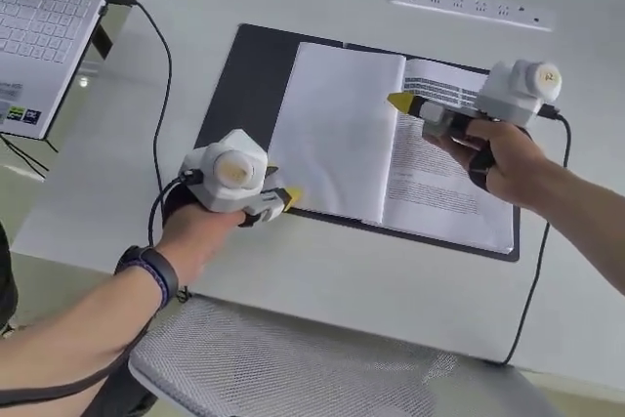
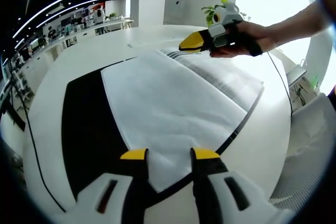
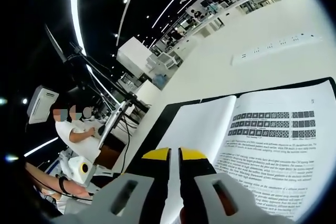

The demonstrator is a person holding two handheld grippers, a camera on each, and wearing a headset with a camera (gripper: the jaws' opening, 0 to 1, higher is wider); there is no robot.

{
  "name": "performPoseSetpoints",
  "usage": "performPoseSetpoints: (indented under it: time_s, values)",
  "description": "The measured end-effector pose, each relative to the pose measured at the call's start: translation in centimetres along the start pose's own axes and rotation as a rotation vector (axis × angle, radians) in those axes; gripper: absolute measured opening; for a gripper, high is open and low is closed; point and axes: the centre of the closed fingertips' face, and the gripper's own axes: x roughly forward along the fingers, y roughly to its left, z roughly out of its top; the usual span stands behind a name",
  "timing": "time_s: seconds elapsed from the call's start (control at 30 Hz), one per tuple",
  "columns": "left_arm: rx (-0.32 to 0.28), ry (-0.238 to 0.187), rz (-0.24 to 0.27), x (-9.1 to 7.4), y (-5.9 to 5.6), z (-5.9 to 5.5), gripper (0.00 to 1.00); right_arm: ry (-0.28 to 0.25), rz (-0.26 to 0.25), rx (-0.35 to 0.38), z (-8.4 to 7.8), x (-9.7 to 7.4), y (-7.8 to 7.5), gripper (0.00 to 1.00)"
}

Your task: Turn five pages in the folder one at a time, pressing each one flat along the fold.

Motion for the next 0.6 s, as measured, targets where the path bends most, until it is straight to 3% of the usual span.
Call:
performPoseSetpoints:
  time_s: [0.33,0.47,0.6]
  values:
    - [-0.01,0.001,0.003,0.0,0.0,0.0,0.31,0.047,-0.023,0.031,-1.9,0.7,-1.9,0.0]
    - [-0.009,0.002,0.009,-0.6,-0.5,0.4,0.31,0.054,-0.026,0.026,-2.3,0.8,-2.8,0.0]
    - [-0.018,0.002,0.008,-1.1,-0.9,0.7,0.3,0.043,-0.005,0.032,-2.2,0.7,-2.4,0.0]
